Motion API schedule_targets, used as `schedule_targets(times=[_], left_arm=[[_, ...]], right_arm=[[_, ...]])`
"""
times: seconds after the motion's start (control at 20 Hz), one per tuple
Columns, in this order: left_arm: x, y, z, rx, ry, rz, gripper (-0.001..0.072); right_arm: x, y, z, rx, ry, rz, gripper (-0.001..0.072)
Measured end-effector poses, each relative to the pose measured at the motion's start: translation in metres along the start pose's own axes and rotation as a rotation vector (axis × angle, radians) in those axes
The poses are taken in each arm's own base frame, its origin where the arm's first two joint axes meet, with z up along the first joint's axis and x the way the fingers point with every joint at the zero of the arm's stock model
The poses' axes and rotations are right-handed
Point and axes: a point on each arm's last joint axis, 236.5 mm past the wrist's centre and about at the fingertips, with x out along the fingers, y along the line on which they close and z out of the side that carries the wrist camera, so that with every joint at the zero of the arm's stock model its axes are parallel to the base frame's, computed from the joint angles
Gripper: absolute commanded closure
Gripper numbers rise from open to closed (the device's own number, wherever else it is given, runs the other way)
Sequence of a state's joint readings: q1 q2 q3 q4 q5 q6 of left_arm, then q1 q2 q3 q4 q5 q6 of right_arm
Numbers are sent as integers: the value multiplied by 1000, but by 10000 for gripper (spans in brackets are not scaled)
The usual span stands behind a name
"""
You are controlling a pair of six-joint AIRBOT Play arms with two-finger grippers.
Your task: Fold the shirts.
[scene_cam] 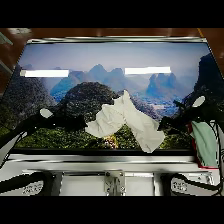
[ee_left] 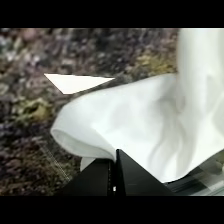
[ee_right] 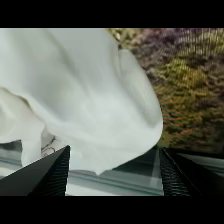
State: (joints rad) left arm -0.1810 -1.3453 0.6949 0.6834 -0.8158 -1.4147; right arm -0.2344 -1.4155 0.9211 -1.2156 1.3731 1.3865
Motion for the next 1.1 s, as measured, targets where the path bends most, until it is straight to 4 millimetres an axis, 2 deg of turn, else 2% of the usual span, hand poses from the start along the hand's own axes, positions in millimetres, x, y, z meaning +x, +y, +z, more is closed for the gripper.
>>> schedule_targets(times=[0.2, 0.25, 0.35, 0.5, 0.6, 0.65, 0.7, 0.8, 0.85, 0.9, 0.95, 1.0, 1.1], left_arm=[[-7, -12, 9, 35, -7, -19, 667], [-8, -13, 9, 39, -6, -21, 667], [-9, -15, 11, 45, -9, -23, 668], [-16, -17, 19, 70, -23, -23, 670], [-34, -23, 38, 121, -64, -12, 670], [-49, -29, 49, 155, -91, -2, 671], [-70, -38, 66, 199, -137, 11, 671], [-131, -67, 103, 308, -268, 41, 670], [-173, -90, 121, 372, -367, 50, 670], [-216, -114, 134, 433, -467, 58, 669], [-268, -142, 142, 501, -585, 63, 670], [-317, -169, 143, 558, -702, 63, 670], [-416, -214, 126, 648, -933, 76, 669]], right_arm=[[19, -7, 12, 39, -9, 8, 63], [23, -7, 14, 48, -4, 15, 222], [31, -2, 18, 66, 1, 48, 665], [29, 12, 26, 46, -23, 109, 658], [7, 24, 40, -16, -94, 123, 658], [-12, 30, 49, -59, -152, 119, 658], [-39, 39, 61, -116, -233, 109, 658], [-108, 64, 79, -246, -423, 78, 658], [-150, 78, 84, -313, -535, 55, 658], [-200, 96, 85, -381, -675, 29, 658], [-248, 113, 80, -439, -806, -1, 658], [-301, 131, 69, -496, -959, -38, 658], [-391, 159, 30, -577, -1230, -118, 658]])
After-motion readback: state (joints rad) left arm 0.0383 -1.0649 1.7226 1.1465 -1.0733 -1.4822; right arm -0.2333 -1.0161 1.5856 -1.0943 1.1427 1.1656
